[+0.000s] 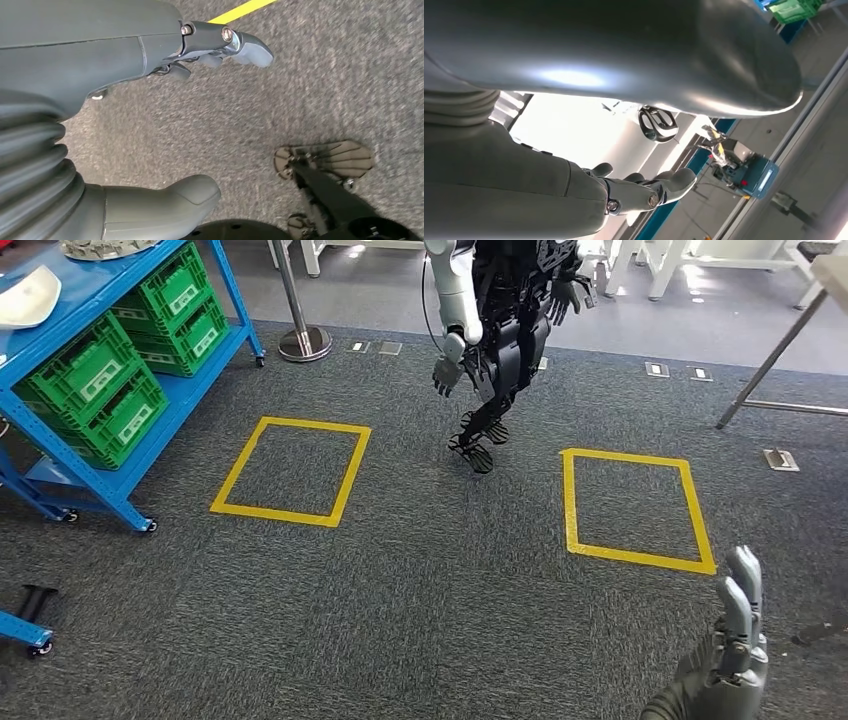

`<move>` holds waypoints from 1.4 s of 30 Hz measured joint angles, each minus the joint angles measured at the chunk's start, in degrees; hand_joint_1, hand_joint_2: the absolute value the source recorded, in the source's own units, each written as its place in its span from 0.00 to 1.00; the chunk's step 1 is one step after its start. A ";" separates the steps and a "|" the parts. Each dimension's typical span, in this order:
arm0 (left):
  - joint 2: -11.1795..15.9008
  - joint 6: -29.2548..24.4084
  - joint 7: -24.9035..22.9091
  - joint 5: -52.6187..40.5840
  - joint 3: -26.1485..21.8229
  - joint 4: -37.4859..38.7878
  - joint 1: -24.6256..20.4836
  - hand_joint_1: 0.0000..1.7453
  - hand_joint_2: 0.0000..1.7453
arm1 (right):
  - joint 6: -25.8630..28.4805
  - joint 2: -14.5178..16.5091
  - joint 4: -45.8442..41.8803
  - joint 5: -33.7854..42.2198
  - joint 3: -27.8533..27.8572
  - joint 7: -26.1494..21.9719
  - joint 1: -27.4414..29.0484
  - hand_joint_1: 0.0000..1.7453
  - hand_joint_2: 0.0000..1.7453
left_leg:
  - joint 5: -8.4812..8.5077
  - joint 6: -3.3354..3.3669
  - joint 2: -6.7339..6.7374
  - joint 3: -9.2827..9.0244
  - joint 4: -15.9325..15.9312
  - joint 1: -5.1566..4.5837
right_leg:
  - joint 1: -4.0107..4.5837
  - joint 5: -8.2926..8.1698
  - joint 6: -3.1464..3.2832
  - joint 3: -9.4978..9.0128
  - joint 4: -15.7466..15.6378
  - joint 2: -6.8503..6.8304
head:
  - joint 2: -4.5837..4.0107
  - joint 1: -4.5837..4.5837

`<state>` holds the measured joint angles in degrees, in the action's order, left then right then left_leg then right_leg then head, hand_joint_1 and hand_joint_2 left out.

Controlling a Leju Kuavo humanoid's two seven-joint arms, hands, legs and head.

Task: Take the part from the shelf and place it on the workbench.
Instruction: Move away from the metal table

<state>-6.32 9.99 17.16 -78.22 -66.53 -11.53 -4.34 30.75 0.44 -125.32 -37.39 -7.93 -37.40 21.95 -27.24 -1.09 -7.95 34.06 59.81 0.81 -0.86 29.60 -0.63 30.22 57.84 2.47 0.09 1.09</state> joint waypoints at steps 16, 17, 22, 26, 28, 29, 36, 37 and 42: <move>-0.04 -0.01 -0.93 0.77 -0.01 0.02 -0.35 0.00 1.00 | 2.57 -1.50 0.01 3.13 -0.01 0.00 -0.47 0.00 0.00 | -1.30 2.42 9.52 -1.94 -1.41 -0.89 | 0.78 1.41 -0.78 -0.72 0.82 -9.22 | 0.00 -0.57; -0.08 -0.03 -0.92 0.79 -0.01 0.01 -0.34 0.00 1.00 | 2.61 -1.55 0.02 3.11 -0.01 0.00 -0.54 0.00 0.00 | -1.03 2.73 8.86 -2.04 -1.63 -0.68 | 0.62 2.65 -1.18 -0.05 2.62 -7.28 | 0.00 -0.44; -0.21 -0.08 -0.99 0.84 -0.02 0.00 -0.58 0.00 1.00 | 2.33 -1.71 0.16 2.73 -0.02 0.00 -0.55 0.00 0.00 | -0.53 3.08 4.99 -1.69 -1.48 -0.37 | 0.11 7.40 -1.93 6.58 15.63 -2.78 | 0.00 0.04; -0.49 -0.09 -1.02 0.71 -0.03 0.02 -0.58 0.00 1.00 | 2.43 -1.80 0.16 2.97 -0.02 0.00 -0.54 0.00 0.00 | -0.48 2.15 1.60 -1.41 -0.94 -0.24 | -0.31 0.72 -1.63 1.13 3.02 0.45 | 0.00 0.09; -0.56 -0.08 -1.01 0.60 -0.02 0.02 -0.57 0.00 1.00 | 2.53 -1.88 0.16 3.08 -0.02 0.00 -0.48 0.00 0.00 | -0.29 1.22 0.27 -0.93 -0.96 -0.19 | -0.18 0.41 -1.10 0.11 0.34 1.68 | 0.00 0.12; -0.56 -0.08 -1.01 0.57 -0.02 0.02 -0.46 0.00 1.00 | 2.51 -1.89 0.16 2.96 -0.02 0.00 -0.44 0.00 0.00 | -0.09 0.72 -0.38 -0.66 -1.15 -0.10 | -0.10 0.26 -0.68 0.15 0.23 1.03 | 0.00 0.12; -0.67 -0.07 -0.53 0.56 -0.01 0.03 -0.29 0.00 1.00 | 1.67 -0.94 -0.04 0.88 -0.02 0.00 0.25 0.00 0.00 | -8.21 -0.57 7.25 5.98 13.42 -0.22 | 0.27 -0.36 1.54 0.38 -0.41 -4.82 | 0.00 -0.81; -0.69 -0.07 -0.48 0.56 -0.01 0.04 -0.24 0.00 1.00 | 1.29 -0.69 -0.07 0.60 -0.02 0.00 0.27 0.00 0.00 | -8.27 -0.59 7.42 6.13 14.45 -0.22 | 0.37 -0.31 1.58 0.39 -0.36 -5.68 | 0.00 -0.81; -0.64 -0.04 -0.46 0.51 -0.01 -0.01 -0.26 0.00 1.00 | -0.37 0.43 -0.73 -0.56 -0.02 0.00 0.31 0.00 0.00 | -2.39 0.67 12.04 -2.54 -0.29 -0.82 | 0.85 0.29 1.02 -0.20 -0.08 -9.30 | 0.00 -0.75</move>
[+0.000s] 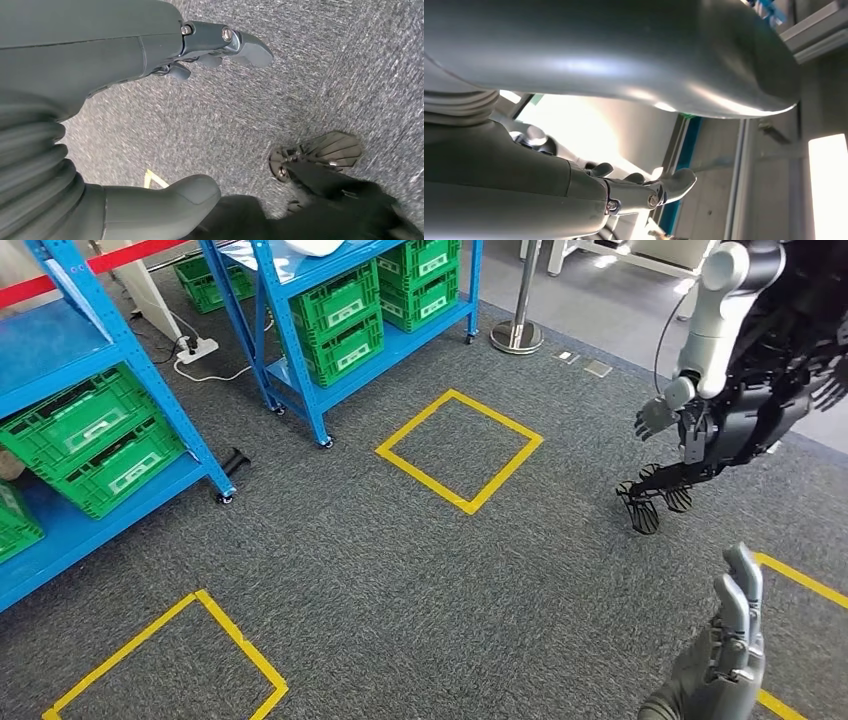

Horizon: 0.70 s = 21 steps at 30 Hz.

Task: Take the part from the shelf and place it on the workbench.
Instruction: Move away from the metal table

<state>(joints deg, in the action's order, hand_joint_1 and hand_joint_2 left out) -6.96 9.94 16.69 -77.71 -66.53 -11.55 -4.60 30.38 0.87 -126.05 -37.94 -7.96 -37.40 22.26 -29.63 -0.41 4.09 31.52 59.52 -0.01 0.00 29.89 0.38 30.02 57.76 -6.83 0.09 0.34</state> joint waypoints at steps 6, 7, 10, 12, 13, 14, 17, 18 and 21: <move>-0.04 0.09 -0.03 -0.18 0.00 -0.03 0.10 0.00 1.00 | -0.69 0.65 -0.94 -1.00 0.01 0.00 0.10 0.00 0.00 | 0.91 1.77 -2.99 -0.32 -1.73 0.32 | -0.35 2.97 -2.12 0.86 3.78 2.57 | 0.00 0.32; -0.07 0.10 -0.04 -0.23 0.00 -0.04 0.00 0.00 1.00 | -0.72 0.67 -1.06 -1.07 0.02 0.00 0.21 0.00 0.00 | 1.06 1.92 -3.69 -0.19 -1.74 0.40 | -0.52 4.84 -2.40 2.36 7.16 4.62 | 0.00 0.47; -0.13 0.11 -0.01 -0.49 0.02 -0.05 -0.15 0.00 1.00 | -0.79 0.73 -1.14 -1.10 0.04 0.00 0.43 0.00 0.00 | 1.24 2.02 -6.24 0.16 -1.47 0.50 | -0.84 7.64 -2.80 6.59 15.57 6.39 | 0.00 0.69; -0.15 0.11 -0.01 -0.62 0.02 -0.04 -0.08 0.00 1.00 | -0.96 0.75 -1.16 -1.10 0.04 0.00 0.42 0.00 0.00 | 1.16 1.74 -8.09 0.20 -1.08 0.66 | -1.08 4.38 -2.90 5.35 12.24 6.89 | 0.00 0.71; -0.16 0.11 -0.03 -0.67 0.02 -0.04 -0.08 0.00 1.00 | -1.08 0.75 -1.19 -1.04 0.05 0.00 0.41 0.00 0.00 | 1.08 1.49 -8.97 0.26 -0.85 0.77 | -1.30 2.37 -2.93 3.69 8.43 7.97 | 0.00 0.74; -0.15 0.11 -0.05 -0.71 0.02 -0.05 -0.17 0.00 1.00 | -1.21 0.74 -1.25 -0.87 0.07 0.00 0.42 0.00 0.00 | 0.99 1.13 -9.84 0.43 -0.54 0.81 | -1.45 1.04 -2.91 2.14 4.87 9.48 | 0.00 0.79; -0.11 0.11 -0.21 -0.79 0.02 -0.10 -0.31 0.00 1.00 | -1.12 0.67 -1.42 0.01 0.11 0.00 0.43 0.00 0.00 | 1.30 -0.30 -12.09 1.34 -0.47 0.94 | -1.36 0.47 -2.17 0.64 0.98 11.49 | 0.00 0.89; -0.09 0.11 -0.30 -0.80 0.02 -0.10 -0.22 0.00 1.00 | -0.95 0.59 -1.44 0.24 0.11 0.00 0.38 0.00 0.00 | 1.55 -0.76 -12.78 1.57 -0.73 1.06 | -1.37 0.30 -1.70 0.69 0.92 10.78 | 0.00 0.88; 0.01 0.11 -0.64 -0.81 0.02 -0.09 -0.09 0.00 1.00 | -0.44 0.13 -1.40 1.13 0.11 0.00 -0.02 0.00 0.00 | -0.26 -1.40 -9.67 3.17 2.08 0.92 | -1.52 -0.23 -0.31 0.61 0.30 8.28 | 0.00 0.45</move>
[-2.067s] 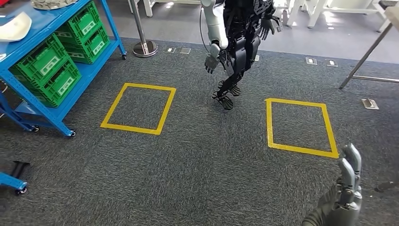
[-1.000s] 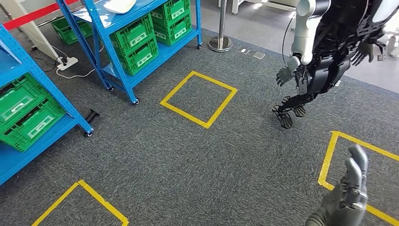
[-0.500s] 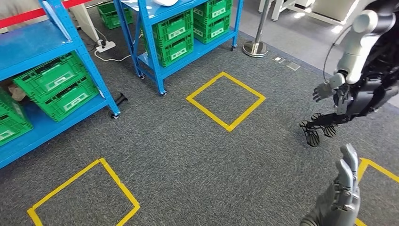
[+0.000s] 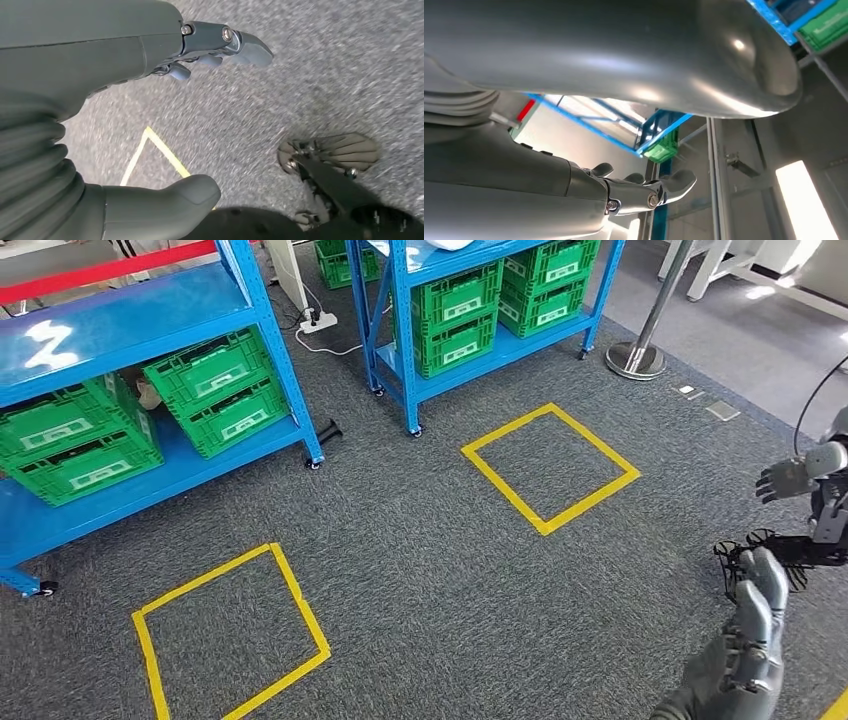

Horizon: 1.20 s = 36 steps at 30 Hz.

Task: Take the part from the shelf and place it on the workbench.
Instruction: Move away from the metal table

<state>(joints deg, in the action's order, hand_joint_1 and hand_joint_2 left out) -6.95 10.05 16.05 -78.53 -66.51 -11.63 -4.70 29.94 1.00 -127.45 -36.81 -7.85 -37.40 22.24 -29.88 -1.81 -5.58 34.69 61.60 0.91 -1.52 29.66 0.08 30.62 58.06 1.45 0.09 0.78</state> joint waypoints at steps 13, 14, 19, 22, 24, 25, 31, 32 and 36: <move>0.01 0.01 -0.49 -0.76 0.42 0.00 -0.68 0.00 1.00 | -15.64 -1.31 9.82 2.78 -1.22 0.83 -6.22 0.00 0.00 | 0.95 2.02 9.41 -2.89 -3.30 -0.98 | 1.15 0.55 -1.12 -0.87 0.04 -9.13 | 0.00 -0.39; -0.03 0.03 -0.54 -0.96 0.61 0.01 -0.68 0.00 1.00 | -18.37 -1.11 12.26 4.10 -1.87 1.10 -7.49 0.00 0.00 | 1.23 2.34 8.70 -2.91 -3.52 -0.81 | 1.05 1.05 -1.53 -0.76 0.56 -7.95 | 0.00 -0.32; -0.54 0.26 -0.55 -1.43 1.44 0.01 -1.41 0.00 1.00 | -21.45 0.43 30.59 2.23 -5.70 3.22 -14.54 0.00 0.00 | 2.41 3.17 4.57 -2.06 -3.76 -0.43 | 0.67 7.96 -2.37 5.93 14.76 -1.96 | 0.00 0.18; -0.91 0.46 -0.12 -1.74 1.84 0.04 -1.22 0.00 1.00 | -20.22 2.07 45.57 1.73 -8.29 3.95 -18.84 0.00 0.00 | 2.71 2.78 1.71 -1.80 -3.49 -0.34 | 0.44 3.52 -2.12 4.14 10.27 -1.00 | 0.00 0.40; -1.20 0.52 0.38 -1.89 2.16 0.07 -1.22 0.00 1.00 | -17.76 3.12 56.54 0.82 -9.74 4.93 -21.53 0.00 0.00 | 2.87 2.21 -0.08 -1.37 -3.18 -0.26 | 0.13 0.64 -1.79 1.02 3.12 2.33 | 0.00 0.70; -1.29 0.52 0.67 -1.90 2.31 0.07 -1.28 0.00 1.00 | -16.15 3.57 62.37 0.14 -10.26 5.75 -22.97 0.00 0.00 | 3.05 1.75 -0.90 -1.02 -3.09 -0.15 | 0.10 0.19 -1.60 0.25 1.07 3.70 | 0.00 0.84; -1.36 0.75 1.18 -1.58 2.46 0.12 -0.69 0.00 1.00 | -13.04 4.85 90.11 -0.78 -10.81 13.25 -29.55 0.00 0.00 | 1.71 -0.31 0.63 1.79 0.04 -0.03 | 0.20 -0.28 0.55 -0.28 -0.75 0.73 | 0.00 0.29; -1.36 0.84 0.99 -1.46 2.47 0.13 -0.73 0.00 1.00 | -13.59 4.80 93.97 -0.57 -10.67 15.18 -30.15 0.00 0.00 | -0.08 -0.36 2.84 3.39 3.42 -0.16 | 0.38 -0.26 0.82 -0.37 -0.80 -0.31 | 0.00 -0.04; -1.34 1.09 0.15 -1.45 2.52 0.15 -0.65 0.00 1.00 | -16.39 4.40 103.85 0.66 -9.28 22.08 -30.49 0.00 0.00 | -2.41 -0.55 5.17 6.66 11.17 -0.12 | 0.83 0.24 1.18 -0.41 -0.55 -4.26 | 0.00 -0.48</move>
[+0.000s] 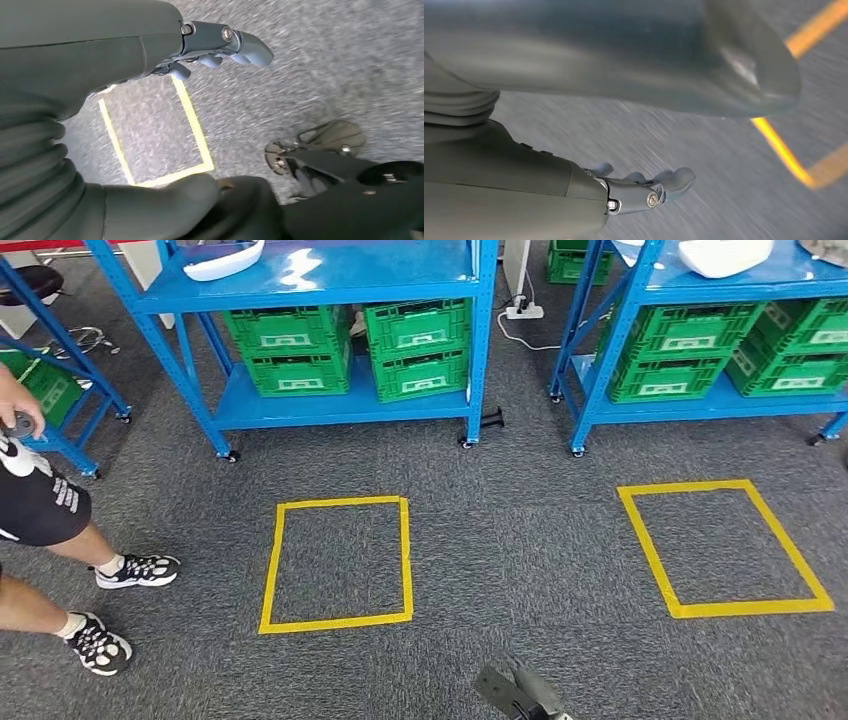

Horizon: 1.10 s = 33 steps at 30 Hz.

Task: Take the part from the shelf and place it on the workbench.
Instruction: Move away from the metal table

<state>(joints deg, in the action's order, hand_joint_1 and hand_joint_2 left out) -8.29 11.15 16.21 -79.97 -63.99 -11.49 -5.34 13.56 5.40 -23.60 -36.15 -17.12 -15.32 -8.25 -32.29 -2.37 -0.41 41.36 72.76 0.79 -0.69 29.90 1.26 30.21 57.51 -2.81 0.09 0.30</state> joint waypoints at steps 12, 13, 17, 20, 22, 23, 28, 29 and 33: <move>-0.11 0.09 0.04 -0.53 0.48 0.14 0.48 0.00 1.00 | 0.23 -0.71 8.53 2.08 4.95 9.23 -0.64 0.00 0.50 | 4.74 1.86 2.42 -8.16 -14.27 -0.75 | 0.41 0.50 -1.12 -0.61 -0.07 -2.03 | 0.00 0.26; -0.12 0.09 -0.16 -0.64 0.58 0.15 0.44 0.00 1.00 | 0.08 -0.88 8.89 1.99 5.27 10.30 -0.59 0.00 0.75 | 4.72 1.97 2.46 -8.16 -14.26 -0.77 | 0.39 0.43 -1.36 -0.64 -0.19 -2.00 | 0.00 0.27; -0.12 0.09 -1.46 -0.47 0.80 0.16 0.41 0.00 1.00 | 0.77 -1.92 9.79 1.12 5.88 13.38 -0.01 0.00 1.00 | 4.73 2.16 2.55 -8.14 -14.21 -0.82 | 0.32 0.26 -1.97 -0.67 -0.37 -1.94 | 0.00 0.29; -0.07 0.09 -1.99 0.03 0.80 0.15 0.41 0.00 1.00 | 1.14 -2.84 10.21 1.01 6.44 14.72 0.42 0.00 1.00 | 4.75 2.19 2.55 -8.14 -14.20 -0.84 | 0.30 0.23 -2.12 -0.67 -0.38 -1.94 | 0.00 0.29; -0.04 0.09 -2.50 0.25 0.80 0.14 0.41 0.00 1.00 | 1.25 -3.55 10.44 0.93 6.84 15.94 0.70 0.00 1.00 | 4.78 2.22 2.55 -8.16 -14.20 -0.84 | 0.32 0.22 -2.13 -0.67 -0.37 -1.94 | 0.00 0.29; -0.02 0.09 -2.94 0.30 0.80 0.14 0.42 0.00 1.00 | 1.20 -3.92 10.54 0.90 7.04 16.58 0.88 0.00 1.00 | 4.79 2.23 2.55 -8.16 -14.21 -0.83 | 0.33 0.22 -2.13 -0.67 -0.36 -1.94 | 0.00 0.29; 0.53 -0.64 -6.47 2.39 3.13 -0.10 1.06 0.00 1.00 | -0.68 -5.48 10.73 1.51 7.80 19.03 2.53 0.00 1.00 | 4.81 2.22 2.54 -8.19 -14.24 -0.77 | 0.41 0.23 -2.11 -0.67 -0.31 -1.94 | 0.00 0.29; 0.69 -0.87 -6.82 3.70 4.19 -0.23 1.31 0.00 1.00 | -0.97 -5.62 10.73 2.05 8.03 19.08 2.91 0.00 1.00 | 4.81 2.21 2.54 -8.19 -14.25 -0.76 | 0.42 0.24 -2.11 -0.66 -0.30 -1.94 | 0.00 0.28; 1.35 -1.79 -7.77 10.01 8.45 -0.87 2.26 0.00 0.50 | -2.03 -5.80 10.71 4.76 8.71 18.95 4.17 0.00 0.00 | 4.82 2.19 2.54 -8.21 -14.29 -0.76 | 0.42 0.28 -2.07 -0.64 -0.27 -1.94 | 0.00 0.28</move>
<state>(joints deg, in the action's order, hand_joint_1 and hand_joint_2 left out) -6.94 9.36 8.44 -69.96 -55.54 -12.36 -3.08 11.52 -0.40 -12.89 -31.38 -8.41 3.64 -4.09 -27.47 -0.18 2.13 33.15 58.47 0.03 -0.27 30.18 -0.81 29.57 57.24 -4.76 0.09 0.58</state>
